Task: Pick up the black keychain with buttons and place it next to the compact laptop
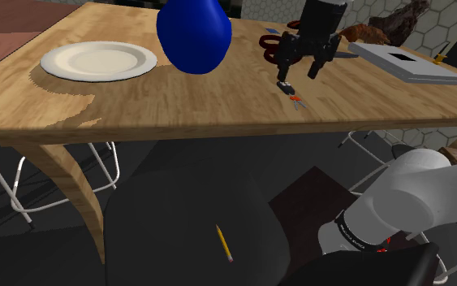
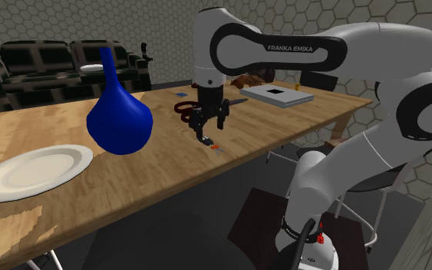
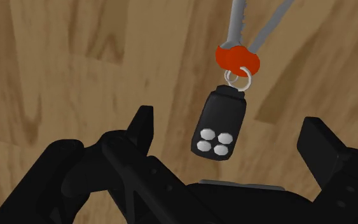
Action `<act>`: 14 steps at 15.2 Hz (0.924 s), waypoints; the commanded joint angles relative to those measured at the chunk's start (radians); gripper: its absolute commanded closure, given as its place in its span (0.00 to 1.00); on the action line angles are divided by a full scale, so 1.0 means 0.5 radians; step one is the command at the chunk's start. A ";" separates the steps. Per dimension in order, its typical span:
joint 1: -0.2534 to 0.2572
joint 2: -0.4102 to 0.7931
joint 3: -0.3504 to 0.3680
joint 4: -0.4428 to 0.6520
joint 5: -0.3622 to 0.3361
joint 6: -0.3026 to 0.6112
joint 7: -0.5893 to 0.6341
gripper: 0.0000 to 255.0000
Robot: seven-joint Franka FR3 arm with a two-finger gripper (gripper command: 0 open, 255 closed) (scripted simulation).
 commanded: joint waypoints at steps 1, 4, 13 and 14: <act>0.003 -0.011 0.008 -0.053 0.009 0.046 0.010 0.00; 0.006 -0.028 0.011 -0.146 0.013 0.122 0.008 0.00; 0.007 -0.030 0.012 -0.163 0.014 0.136 0.008 0.00; 0.007 -0.030 0.012 -0.163 0.014 0.136 0.008 1.00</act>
